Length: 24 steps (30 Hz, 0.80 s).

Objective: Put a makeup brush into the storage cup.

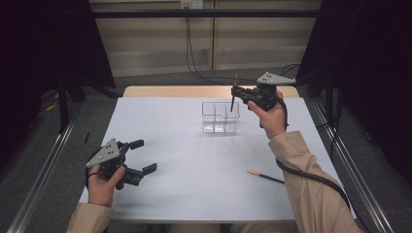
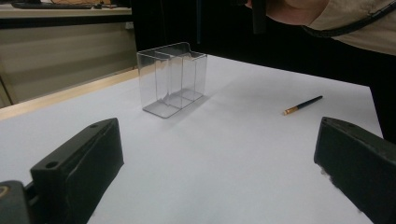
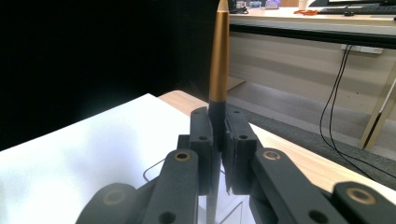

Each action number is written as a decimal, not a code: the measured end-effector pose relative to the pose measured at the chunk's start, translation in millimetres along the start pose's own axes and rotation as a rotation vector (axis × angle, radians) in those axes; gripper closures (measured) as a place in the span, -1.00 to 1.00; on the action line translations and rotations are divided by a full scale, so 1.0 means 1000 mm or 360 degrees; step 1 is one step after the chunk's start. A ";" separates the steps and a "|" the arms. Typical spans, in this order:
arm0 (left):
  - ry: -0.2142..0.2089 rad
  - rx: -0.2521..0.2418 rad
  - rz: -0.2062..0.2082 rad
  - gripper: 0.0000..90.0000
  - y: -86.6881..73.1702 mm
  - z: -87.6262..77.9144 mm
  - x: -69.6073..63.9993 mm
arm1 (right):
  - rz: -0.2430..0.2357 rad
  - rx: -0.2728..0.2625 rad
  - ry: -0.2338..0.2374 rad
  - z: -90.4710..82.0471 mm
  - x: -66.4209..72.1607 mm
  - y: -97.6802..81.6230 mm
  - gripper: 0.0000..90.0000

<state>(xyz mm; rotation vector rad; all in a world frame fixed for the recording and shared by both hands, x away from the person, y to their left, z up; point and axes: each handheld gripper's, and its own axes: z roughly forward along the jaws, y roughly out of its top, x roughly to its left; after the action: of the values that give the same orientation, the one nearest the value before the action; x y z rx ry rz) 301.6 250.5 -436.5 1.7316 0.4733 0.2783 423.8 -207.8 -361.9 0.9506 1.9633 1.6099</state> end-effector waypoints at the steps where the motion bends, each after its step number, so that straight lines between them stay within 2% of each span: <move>1: -0.0001 0.0000 0.0000 -0.98 0.000 0.000 0.000 | -0.0004 0.0000 -0.0004 0.000 0.000 0.000 0.85; 13: 0.0006 -0.0003 -0.0005 -0.98 0.000 0.000 0.000 | -0.0030 0.0036 -0.0019 0.004 -0.002 -0.009 0.85; 24: 0.0007 -0.0003 -0.0010 -0.98 -0.001 -0.001 0.002 | -0.0007 0.0033 -0.0023 0.006 -0.007 -0.012 0.85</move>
<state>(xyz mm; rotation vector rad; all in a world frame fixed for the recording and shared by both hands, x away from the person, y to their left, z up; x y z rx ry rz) 302.5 252.2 -437.6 1.7280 0.4816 0.2784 429.8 -209.6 -376.1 0.9622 1.9746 1.5789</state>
